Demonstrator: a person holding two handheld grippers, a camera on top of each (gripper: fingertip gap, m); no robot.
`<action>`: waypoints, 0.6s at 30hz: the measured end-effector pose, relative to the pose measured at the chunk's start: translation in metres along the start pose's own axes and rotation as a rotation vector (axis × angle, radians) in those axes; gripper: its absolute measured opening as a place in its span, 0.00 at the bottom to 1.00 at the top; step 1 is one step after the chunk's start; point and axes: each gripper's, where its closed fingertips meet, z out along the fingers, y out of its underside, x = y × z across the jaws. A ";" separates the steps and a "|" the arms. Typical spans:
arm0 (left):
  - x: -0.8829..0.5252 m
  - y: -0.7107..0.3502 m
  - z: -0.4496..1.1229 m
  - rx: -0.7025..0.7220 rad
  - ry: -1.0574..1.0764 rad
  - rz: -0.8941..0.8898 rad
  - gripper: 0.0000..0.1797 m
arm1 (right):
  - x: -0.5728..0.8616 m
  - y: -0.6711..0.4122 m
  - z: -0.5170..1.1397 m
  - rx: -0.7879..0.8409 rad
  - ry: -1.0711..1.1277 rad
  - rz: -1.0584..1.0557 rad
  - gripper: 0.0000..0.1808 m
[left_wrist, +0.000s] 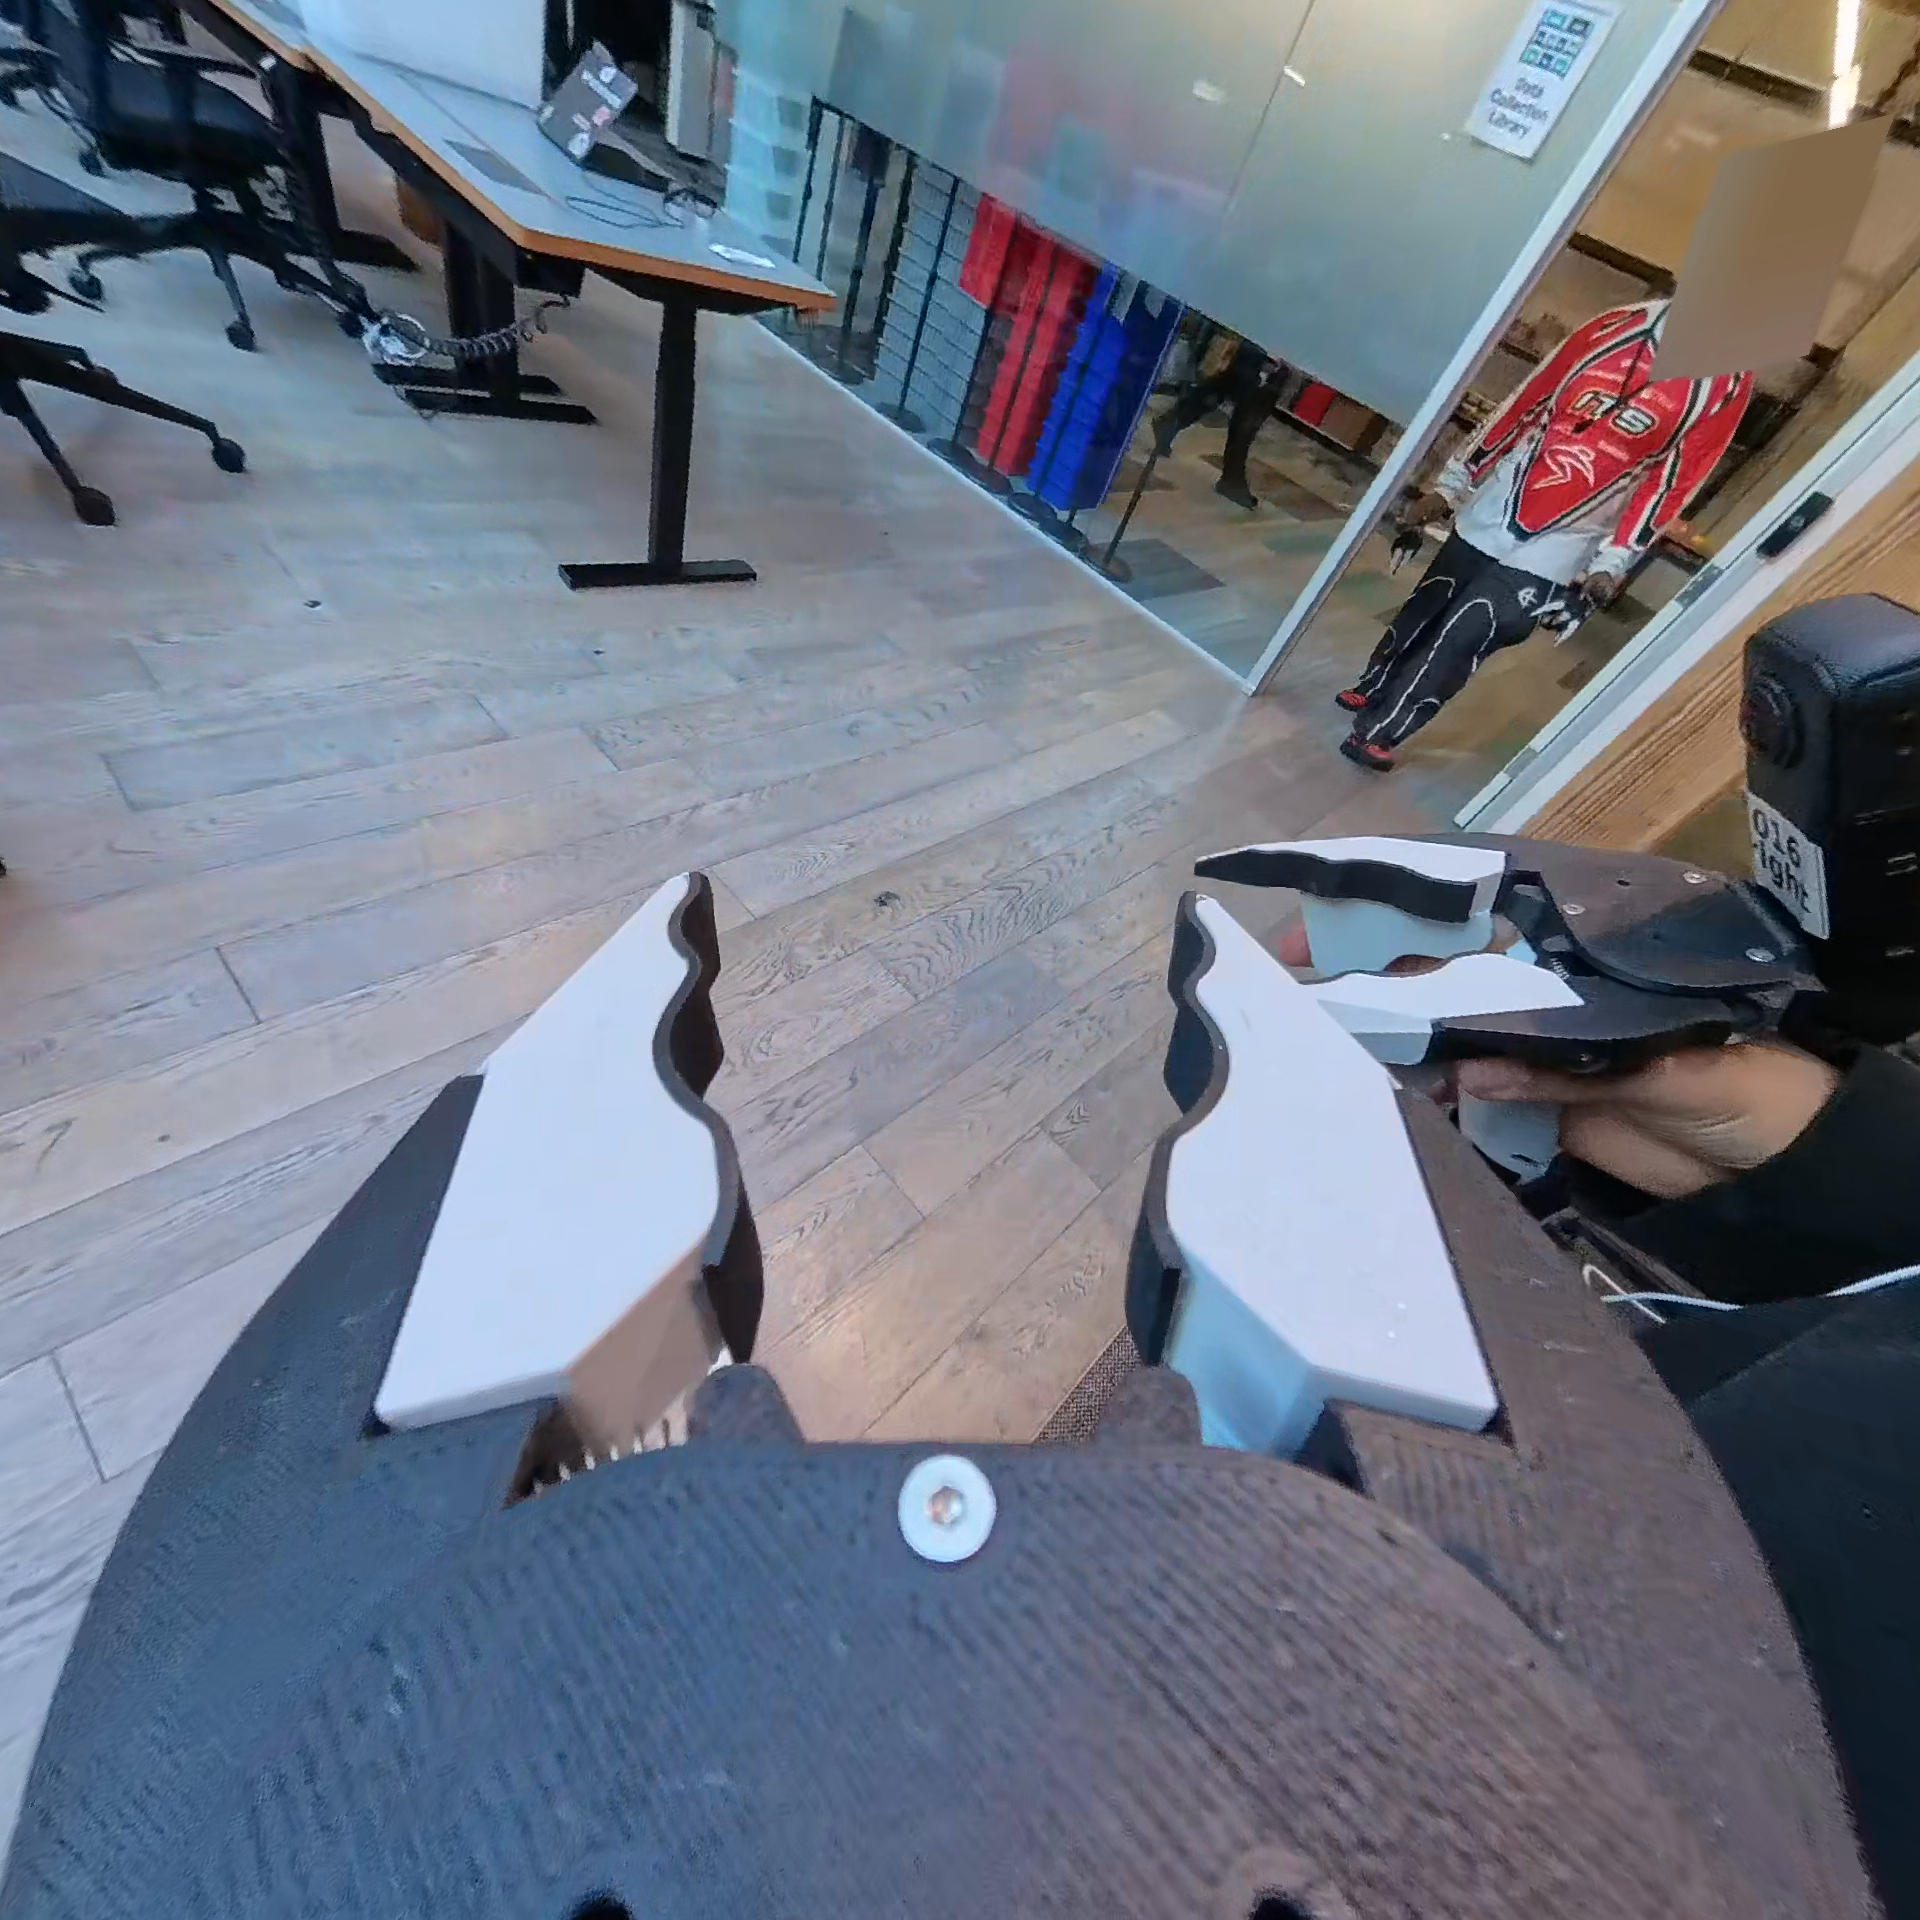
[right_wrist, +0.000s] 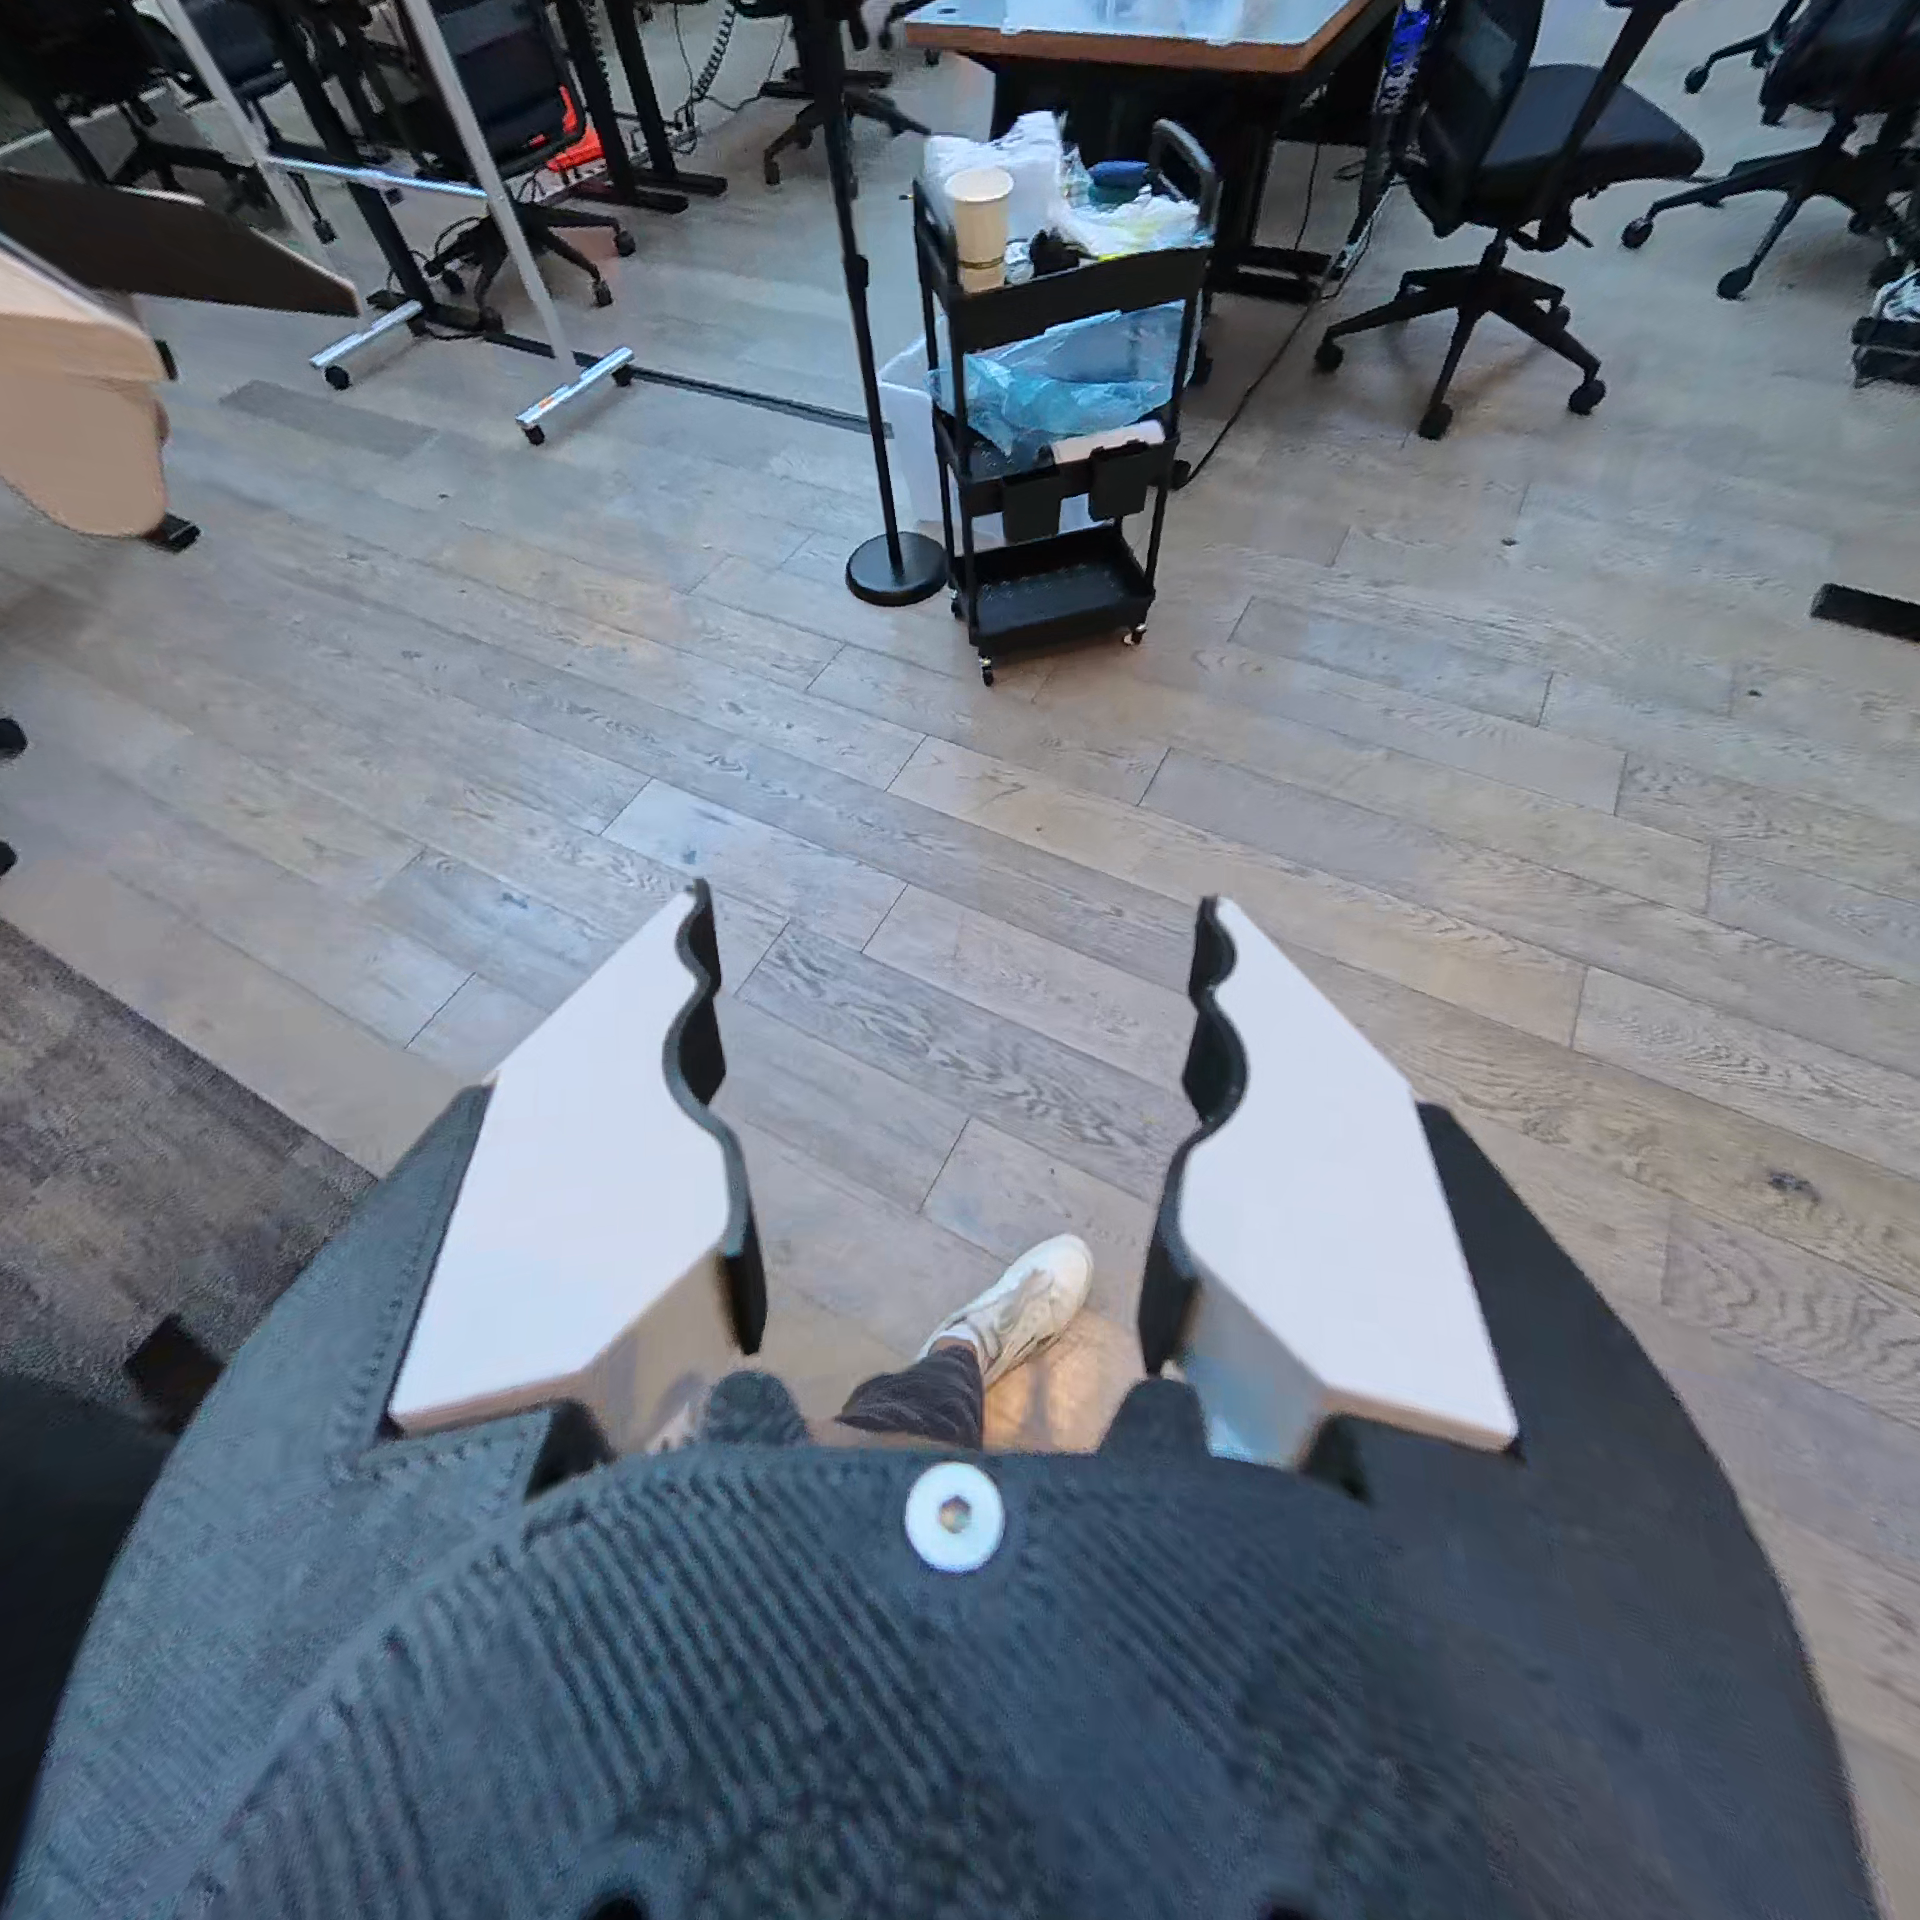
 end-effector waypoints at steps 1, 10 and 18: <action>-0.016 -0.014 0.027 -0.015 0.006 -0.003 0.48 | 0.022 -0.016 0.022 -0.002 0.006 0.005 0.51; -0.116 -0.190 0.223 0.042 0.056 0.191 0.49 | 0.206 -0.219 0.155 0.140 0.120 -0.166 0.50; -0.233 -0.213 0.390 0.000 0.100 0.123 0.48 | 0.313 -0.258 0.285 0.132 0.138 -0.058 0.48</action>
